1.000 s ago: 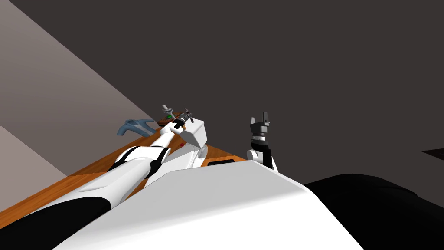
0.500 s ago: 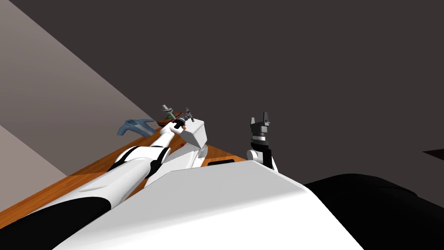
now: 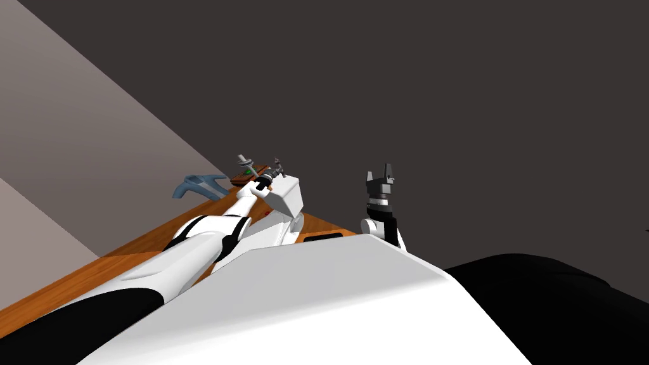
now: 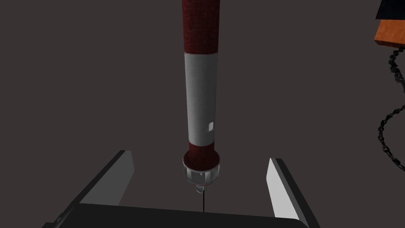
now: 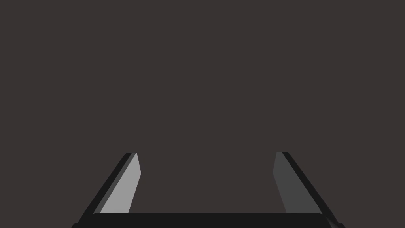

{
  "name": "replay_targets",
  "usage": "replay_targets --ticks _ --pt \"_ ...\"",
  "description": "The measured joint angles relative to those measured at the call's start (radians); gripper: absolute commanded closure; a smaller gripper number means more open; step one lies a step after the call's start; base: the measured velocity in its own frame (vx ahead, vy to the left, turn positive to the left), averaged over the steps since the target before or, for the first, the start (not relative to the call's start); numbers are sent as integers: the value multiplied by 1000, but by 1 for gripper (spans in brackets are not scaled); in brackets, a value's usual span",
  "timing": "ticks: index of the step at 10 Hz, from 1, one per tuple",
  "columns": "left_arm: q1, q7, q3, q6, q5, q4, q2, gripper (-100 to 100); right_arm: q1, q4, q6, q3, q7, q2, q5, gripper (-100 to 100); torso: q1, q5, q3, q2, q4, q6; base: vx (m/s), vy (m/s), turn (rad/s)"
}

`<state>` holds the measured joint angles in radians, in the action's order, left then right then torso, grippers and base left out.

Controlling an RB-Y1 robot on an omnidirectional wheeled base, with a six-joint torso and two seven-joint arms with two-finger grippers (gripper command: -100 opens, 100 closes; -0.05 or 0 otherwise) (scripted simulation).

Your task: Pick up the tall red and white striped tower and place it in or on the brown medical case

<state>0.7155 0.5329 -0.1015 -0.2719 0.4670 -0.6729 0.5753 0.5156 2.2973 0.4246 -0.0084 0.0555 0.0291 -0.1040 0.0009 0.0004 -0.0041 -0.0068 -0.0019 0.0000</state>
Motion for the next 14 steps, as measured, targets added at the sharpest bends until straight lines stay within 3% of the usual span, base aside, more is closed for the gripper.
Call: replay_targets --ticks 2,3,4,5,6,7,9,10,11,12,14 --pt "-37 5 3 -13 -1 -23 -12 -100 0 0 0 0 0 0 0 0 0 0 -1 -1 0 0 77 3 27" --pt "-39 5 3 -14 -1 -26 -13 0 0 0 0 0 0 0 0 0 0 0 0 1 0 0 7 0 1" --pt "-39 5 3 -14 -1 -25 -12 -100 0 0 0 0 0 0 0 0 0 0 1 2 0 1 -17 4 -317" --pt "-44 7 17 -12 -6 -18 0 -100 0 0 0 0 0 0 0 0 0 0 2 4 0 2 -55 18 -516" --pt "-93 6 43 2 -16 -59 22 -100 -1 0 0 0 0 0 0 0 1 1 3 6 1 2 -84 20 -383" --pt "-154 -24 40 50 -28 -147 66 -100 0 0 0 0 0 0 0 0 2 0 5 9 2 1 -57 9 -81" --pt "-125 6 86 10 -31 -90 60 -100 0 0 0 0 0 0 0 0 0 0 3 5 1 0 -4 -8 22" --pt "-119 15 92 -6 -31 -52 60 -100 0 0 0 0 0 0 0 0 0 0 2 3 1 0 -15 -12 -338" --pt "-134 18 107 -1 -36 -45 71 -100 0 0 0 0 0 0 0 0 0 0 2 4 1 2 -58 10 -438" --pt "-181 2 116 31 -47 -100 101 -100 0 0 0 0 0 0 0 0 1 0 4 6 1 1 -48 15 -122" --pt "-177 19 151 7 -51 -51 106 -100 0 0 0 0 0 0 0 0 1 0 3 5 1 0 -19 -4 -125"
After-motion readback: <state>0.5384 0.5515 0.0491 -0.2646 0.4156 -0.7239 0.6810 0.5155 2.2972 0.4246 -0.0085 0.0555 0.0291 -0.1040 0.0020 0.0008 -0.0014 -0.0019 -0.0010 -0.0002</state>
